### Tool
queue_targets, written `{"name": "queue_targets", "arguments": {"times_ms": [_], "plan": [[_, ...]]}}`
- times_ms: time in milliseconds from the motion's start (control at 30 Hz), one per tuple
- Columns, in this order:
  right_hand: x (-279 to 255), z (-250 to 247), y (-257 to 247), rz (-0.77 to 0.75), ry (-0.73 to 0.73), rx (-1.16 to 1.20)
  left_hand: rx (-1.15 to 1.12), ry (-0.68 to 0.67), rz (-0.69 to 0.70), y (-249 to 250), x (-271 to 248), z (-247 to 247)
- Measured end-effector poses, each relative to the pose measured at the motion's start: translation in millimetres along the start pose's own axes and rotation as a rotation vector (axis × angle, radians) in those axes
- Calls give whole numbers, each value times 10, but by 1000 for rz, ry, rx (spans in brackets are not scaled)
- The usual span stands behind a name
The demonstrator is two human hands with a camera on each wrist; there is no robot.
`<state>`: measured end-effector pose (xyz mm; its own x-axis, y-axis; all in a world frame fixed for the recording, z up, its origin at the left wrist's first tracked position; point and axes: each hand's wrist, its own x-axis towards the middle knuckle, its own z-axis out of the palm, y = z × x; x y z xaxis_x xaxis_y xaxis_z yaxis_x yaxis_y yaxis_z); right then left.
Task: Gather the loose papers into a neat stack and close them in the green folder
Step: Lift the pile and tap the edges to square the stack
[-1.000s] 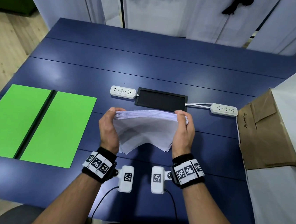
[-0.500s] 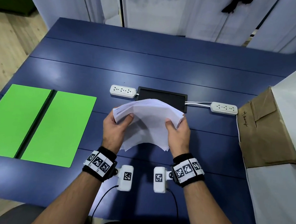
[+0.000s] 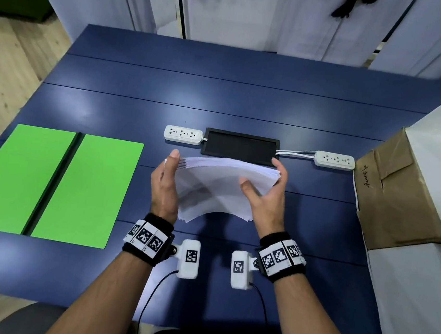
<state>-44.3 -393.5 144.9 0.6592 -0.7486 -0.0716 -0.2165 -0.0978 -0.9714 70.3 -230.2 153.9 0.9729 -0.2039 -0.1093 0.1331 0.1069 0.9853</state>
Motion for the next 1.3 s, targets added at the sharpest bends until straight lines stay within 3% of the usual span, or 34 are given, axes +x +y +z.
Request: {"name": "queue_targets", "arguments": {"times_ms": [133,467,667,800,1000,1200,1300], "plan": [[19,-12,-19,28,-36,49,29,-36,39,19,-29,32],[110,65,-133,99,173,281,-32,101,113,-35,6,90],[73,50,-84,30,9,56,-60,24,93,-99,29,67],[111,29,21,-36,31,-47,-23,-16,55,-114,-30,57],[193,-3,187,35,-41,-131,93,-39,-15,-229,-11,-8],[140,26,325,34,-111,-12,25,16,-46,-302,-98,12],[135,-8,411,78,-113,77,53,-21,-108,-340,-76,-51]]}}
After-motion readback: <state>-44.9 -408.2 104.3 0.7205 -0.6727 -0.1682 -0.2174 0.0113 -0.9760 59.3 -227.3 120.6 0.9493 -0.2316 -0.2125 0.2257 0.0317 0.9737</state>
